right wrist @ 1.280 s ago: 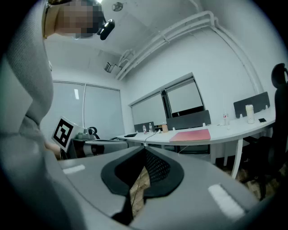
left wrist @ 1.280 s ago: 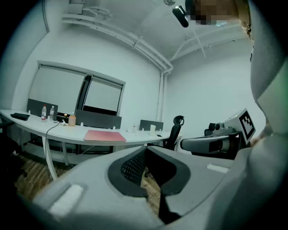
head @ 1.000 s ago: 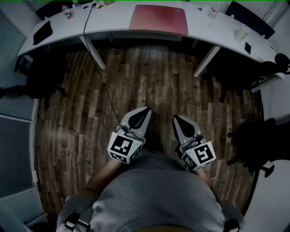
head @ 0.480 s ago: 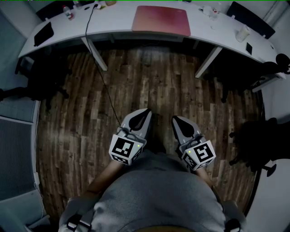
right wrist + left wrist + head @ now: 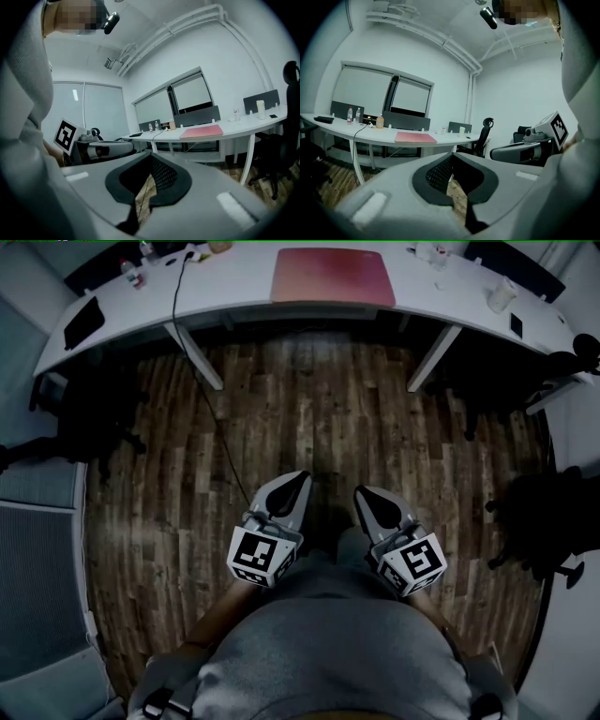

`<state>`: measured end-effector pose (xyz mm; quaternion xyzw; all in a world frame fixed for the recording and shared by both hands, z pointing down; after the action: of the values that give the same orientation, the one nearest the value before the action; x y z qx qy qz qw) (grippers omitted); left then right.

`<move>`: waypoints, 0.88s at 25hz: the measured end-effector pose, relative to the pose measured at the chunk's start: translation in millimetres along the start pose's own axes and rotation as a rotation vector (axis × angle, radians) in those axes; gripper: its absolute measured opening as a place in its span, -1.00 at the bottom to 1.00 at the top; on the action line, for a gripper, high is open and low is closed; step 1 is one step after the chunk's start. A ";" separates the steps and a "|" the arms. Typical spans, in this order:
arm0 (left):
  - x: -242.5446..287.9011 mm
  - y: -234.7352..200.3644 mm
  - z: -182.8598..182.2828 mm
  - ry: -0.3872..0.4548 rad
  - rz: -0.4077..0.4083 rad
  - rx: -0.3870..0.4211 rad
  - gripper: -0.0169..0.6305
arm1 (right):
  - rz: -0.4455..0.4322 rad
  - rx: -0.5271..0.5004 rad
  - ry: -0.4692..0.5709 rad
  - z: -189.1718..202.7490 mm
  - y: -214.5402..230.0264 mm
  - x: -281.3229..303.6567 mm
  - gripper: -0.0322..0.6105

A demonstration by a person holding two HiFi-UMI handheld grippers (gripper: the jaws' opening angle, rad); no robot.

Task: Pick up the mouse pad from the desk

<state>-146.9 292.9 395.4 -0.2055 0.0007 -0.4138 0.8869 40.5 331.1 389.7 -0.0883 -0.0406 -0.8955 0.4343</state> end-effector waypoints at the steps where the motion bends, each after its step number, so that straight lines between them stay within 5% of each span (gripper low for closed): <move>1: 1.1 -1.0 0.9 -0.003 0.006 0.003 -0.94 | 0.005 0.005 -0.002 0.2 0.0 -0.7 -0.89; 9: 43.7 -5.5 -8.6 -0.012 0.059 0.026 -0.94 | 0.043 0.009 0.000 -0.6 30.6 11.4 -0.89; 22: 171.3 -68.7 -54.9 0.014 -0.030 0.036 -0.94 | 0.007 0.019 0.031 -17.5 165.3 105.5 -0.89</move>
<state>-94.0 107.8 399.1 -0.1863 -0.0037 -0.4286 0.8841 104.0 144.8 392.3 -0.0701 -0.0421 -0.8949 0.4387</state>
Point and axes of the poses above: the fingertips, and each gripper's own axes: x forward along the fingers, y to its right, z out of its underside, the point moved 8 cm from there along -x, backward along the fingers, and after that the axes turned 12 degrees about -x, right-handed, at the moved point
